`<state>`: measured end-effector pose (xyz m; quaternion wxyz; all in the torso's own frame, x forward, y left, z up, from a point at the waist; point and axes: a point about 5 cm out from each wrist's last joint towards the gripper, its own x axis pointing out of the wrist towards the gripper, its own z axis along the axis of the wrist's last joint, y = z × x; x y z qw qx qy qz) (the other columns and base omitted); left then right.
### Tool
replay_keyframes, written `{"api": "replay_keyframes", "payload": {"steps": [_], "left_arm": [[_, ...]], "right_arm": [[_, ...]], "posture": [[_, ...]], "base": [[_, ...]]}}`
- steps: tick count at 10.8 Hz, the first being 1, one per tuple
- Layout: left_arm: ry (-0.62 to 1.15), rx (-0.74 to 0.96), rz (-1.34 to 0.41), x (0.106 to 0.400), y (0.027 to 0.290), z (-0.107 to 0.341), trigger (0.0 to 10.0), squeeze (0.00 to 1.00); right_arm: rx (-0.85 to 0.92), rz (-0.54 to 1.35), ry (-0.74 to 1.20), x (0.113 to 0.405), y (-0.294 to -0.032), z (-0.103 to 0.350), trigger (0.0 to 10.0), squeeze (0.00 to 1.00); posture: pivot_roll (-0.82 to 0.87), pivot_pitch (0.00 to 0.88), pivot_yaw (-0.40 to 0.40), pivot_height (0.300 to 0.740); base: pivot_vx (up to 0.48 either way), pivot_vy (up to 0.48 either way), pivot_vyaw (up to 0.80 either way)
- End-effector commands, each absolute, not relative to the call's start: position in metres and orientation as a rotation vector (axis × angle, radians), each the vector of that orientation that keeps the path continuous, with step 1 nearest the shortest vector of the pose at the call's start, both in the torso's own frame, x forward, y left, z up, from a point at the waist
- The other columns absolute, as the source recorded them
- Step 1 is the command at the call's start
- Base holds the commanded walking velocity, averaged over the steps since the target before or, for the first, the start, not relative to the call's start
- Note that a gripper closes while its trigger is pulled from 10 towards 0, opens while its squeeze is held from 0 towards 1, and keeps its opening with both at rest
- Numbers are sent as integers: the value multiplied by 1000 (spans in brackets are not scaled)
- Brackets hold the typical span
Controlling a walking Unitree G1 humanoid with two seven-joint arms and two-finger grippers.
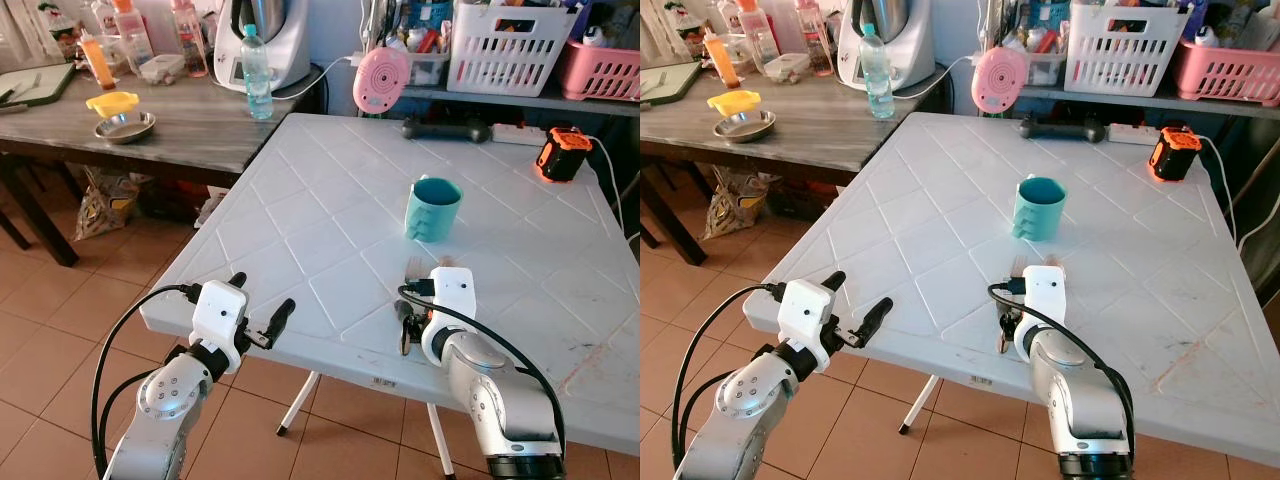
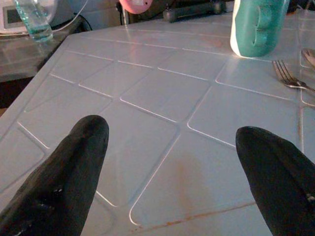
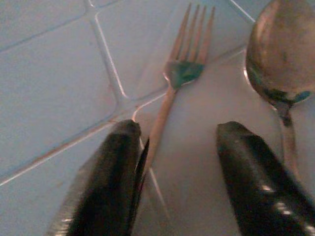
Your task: Setting the table
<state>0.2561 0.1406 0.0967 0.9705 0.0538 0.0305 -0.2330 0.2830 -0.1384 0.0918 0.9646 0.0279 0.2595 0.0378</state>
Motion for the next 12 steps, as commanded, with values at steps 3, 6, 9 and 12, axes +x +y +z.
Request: {"api": "replay_keyframes", "payload": {"steps": [3,6,9,12], "left_arm": [[69,112,-482,256,141,97,10000,0],[73,112,-476,256,141,97,10000,0],[80,115,-474,255,142,96,10000,0],[88,117,-477,254,140,96,10000,0]], "right_arm": [[-1,123,591,280,-142,76,0,0],[-36,142,580,283,-145,75,0,0],[-98,201,563,285,-145,73,0,0],[-181,293,538,284,-146,73,0,0]], "posture": [[47,1,57,740],[50,5,55,740],[49,11,60,740],[44,18,60,740]], "base": [[0,0,0],[0,0,0],[0,0,0],[0,0,0]]}}
